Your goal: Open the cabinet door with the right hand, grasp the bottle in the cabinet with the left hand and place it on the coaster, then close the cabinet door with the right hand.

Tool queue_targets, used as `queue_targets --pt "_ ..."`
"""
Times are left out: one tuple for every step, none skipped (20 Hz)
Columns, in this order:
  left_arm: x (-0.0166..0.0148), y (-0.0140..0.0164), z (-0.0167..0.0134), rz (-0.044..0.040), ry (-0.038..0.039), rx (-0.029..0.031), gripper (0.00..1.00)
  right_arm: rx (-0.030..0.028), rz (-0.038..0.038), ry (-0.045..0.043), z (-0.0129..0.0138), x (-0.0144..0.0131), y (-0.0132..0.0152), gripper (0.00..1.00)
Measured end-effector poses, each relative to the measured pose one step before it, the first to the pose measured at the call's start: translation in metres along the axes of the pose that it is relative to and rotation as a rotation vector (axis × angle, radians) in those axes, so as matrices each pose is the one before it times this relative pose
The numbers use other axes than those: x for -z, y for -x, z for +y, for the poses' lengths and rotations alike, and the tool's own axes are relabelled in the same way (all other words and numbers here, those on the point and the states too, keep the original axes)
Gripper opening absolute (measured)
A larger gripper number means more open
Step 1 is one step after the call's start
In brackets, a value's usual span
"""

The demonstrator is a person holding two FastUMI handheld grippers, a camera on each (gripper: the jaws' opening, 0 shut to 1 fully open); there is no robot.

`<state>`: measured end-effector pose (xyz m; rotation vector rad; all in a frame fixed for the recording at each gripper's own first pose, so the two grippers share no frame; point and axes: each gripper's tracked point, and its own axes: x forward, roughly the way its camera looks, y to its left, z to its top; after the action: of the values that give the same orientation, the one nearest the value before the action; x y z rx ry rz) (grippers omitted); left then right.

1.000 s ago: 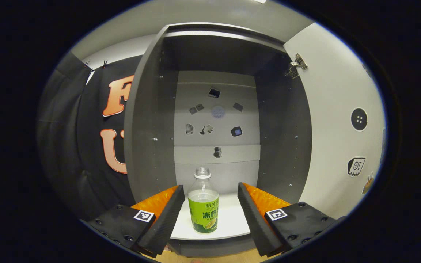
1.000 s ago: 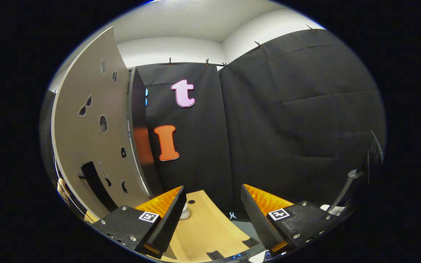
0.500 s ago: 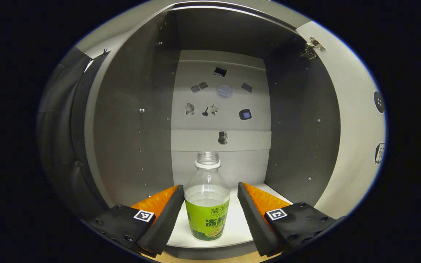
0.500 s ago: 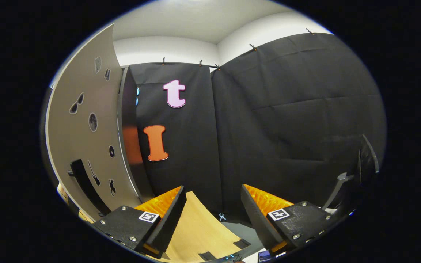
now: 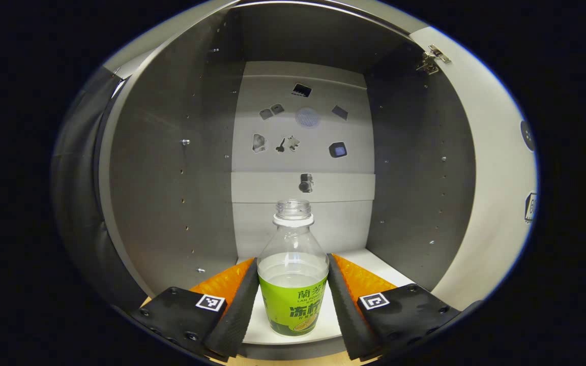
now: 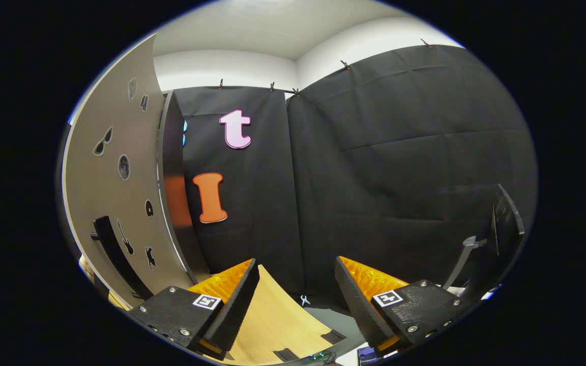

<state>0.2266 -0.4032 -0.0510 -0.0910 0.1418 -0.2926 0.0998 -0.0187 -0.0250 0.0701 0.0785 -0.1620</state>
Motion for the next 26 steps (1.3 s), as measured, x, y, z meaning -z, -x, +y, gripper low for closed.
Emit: queue_targets --pt "-0.0037 0.0054 -0.00142 -0.00775 0.00379 0.00852 0.81 -0.0049 -0.0036 0.00055 0.00117 -0.00096 0.00016 0.99" --pt "-0.00386 0.00612 0.00074 -0.00527 -0.00717 0.00144 0.8 -0.00553 -0.00359 0.00146 0.00079 -0.00045 -0.00049 0.99" --pt "-0.00402 0.00707 0.00076 -0.00685 -0.01099 -0.00038 0.8 -0.00544 -0.00221 0.00255 0.00168 0.00004 -0.00032 0.99" --pt "-0.00401 0.0066 0.00115 -0.0086 -0.00861 0.00228 0.81 -0.00539 -0.00144 0.00382 0.00166 -0.00076 -0.00128 0.99" --pt "-0.00402 0.00783 0.00104 -0.00825 -0.00439 0.00129 0.81 -0.00516 -0.00199 0.00384 0.00114 -0.0004 0.00025 0.99" --pt "-0.00327 0.00896 0.00127 -0.00817 -0.00088 0.00463 0.82 -0.00818 -0.00103 0.00236 0.00057 0.00033 -0.00082 0.99" --pt "-0.00109 0.01005 0.00247 -0.00326 -0.00258 -0.00048 0.81 -0.00992 0.00177 0.00022 0.00229 0.00033 -0.00055 0.99" --pt "0.00024 0.00987 0.00423 -0.00328 -0.00299 -0.0055 0.81 -0.01103 0.00249 -0.00228 0.00239 0.00047 0.0006 0.93" --pt "-0.00058 0.00989 0.0042 -0.0046 -0.001 -0.0073 0.81 -0.01047 0.00248 -0.00275 0.00213 0.00049 -0.0001 0.93" --pt "0.0007 0.01149 0.00529 -0.00495 0.001 -0.00744 0.81 -0.01019 0.00213 -0.00217 0.00281 0.00028 -0.00075 0.99" --pt "0.00135 0.01134 0.00564 -0.00378 0.00242 -0.00741 0.81 -0.00908 0.00106 0.00034 0.00253 -0.00011 -0.00021 0.93" --pt "0.00109 0.01129 0.00581 -0.00382 0.00093 -0.00842 0.79 -0.00918 0.00187 0.00231 0.00063 0.00047 -0.00081 0.93" --pt "0.00263 0.01153 0.00604 -0.00226 -0.00212 -0.0097 0.79 -0.00732 0.0017 0.00251 0.0019 0.00012 0.00085 0.93" --pt "0.00385 0.01179 0.00711 -0.00057 -0.00808 -0.008 0.8 -0.00954 0.00194 0.00173 0.00123 0.00116 0.00091 0.93" --pt "0.00471 0.01131 0.00727 -0.00002 -0.0101 -0.01007 0.81 -0.01031 0.00265 0.0005 0.00215 0.00115 0.0014 0.99" --pt "0.00602 0.01108 0.00744 0.00087 -0.01093 -0.01018 0.81 -0.00962 0.00169 0.00033 0.00292 0.00091 0.0015 0.93" --pt "0.00842 0.01158 0.00835 0.00517 -0.0103 -0.01116 0.81 -0.00715 0.00172 0.0027 0.00174 0.00006 0.00108 0.93" --pt "0.01 0.01005 0.00731 0.0097 -0.00687 -0.00944 0.81 -0.00542 -0.00006 0.00465 0.00137 0.00108 0.00086 0.93" --pt "0.01202 0.00854 0.00646 0.01419 -0.00193 -0.01056 0.81 -0.00366 0.00296 0.00553 -0.00136 0.00126 -0.00856 0.93" --pt "0.01368 0.00738 0.00525 0.01943 0.0128 -0.00799 0.81 -0.00524 0.00812 0.00664 0.00166 0.00209 -0.00182 0.93" --pt "0.01313 0.00795 0.00543 0.01843 0.00979 -0.00423 0.81 -0.00293 0.00943 0.0049 0.00163 0.00206 -0.00104 0.93" --pt "0.01148 0.00547 0.00554 0.01123 0.01724 -0.00511 0.79 -0.00461 0.00756 0.00204 0.00088 0.00193 0.0012 0.93" --pt "0.0109 0.00547 0.00585 0.00936 0.01317 -0.00539 0.82 -0.00702 0.00762 -0.00034 0.00275 0.0008 -0.00151 0.93" --pt "0.0083 0.00525 0.00514 -0.00124 0.00515 -0.00892 0.8 -0.00275 0.00584 -0.00272 0.00141 0.00152 0.00047 0.93" --pt "0.00818 0.00516 0.00493 -0.00586 0.00034 -0.00529 0.81 -0.00111 0.00814 -0.00235 0.00087 0.0023 0.00128 0.93" --pt "0.00865 0.00414 0.00357 -0.00447 0.0016 -0.00114 0.81 -0.00015 0.00348 -0.00293 0.00106 0.00046 0.00088 0.93"
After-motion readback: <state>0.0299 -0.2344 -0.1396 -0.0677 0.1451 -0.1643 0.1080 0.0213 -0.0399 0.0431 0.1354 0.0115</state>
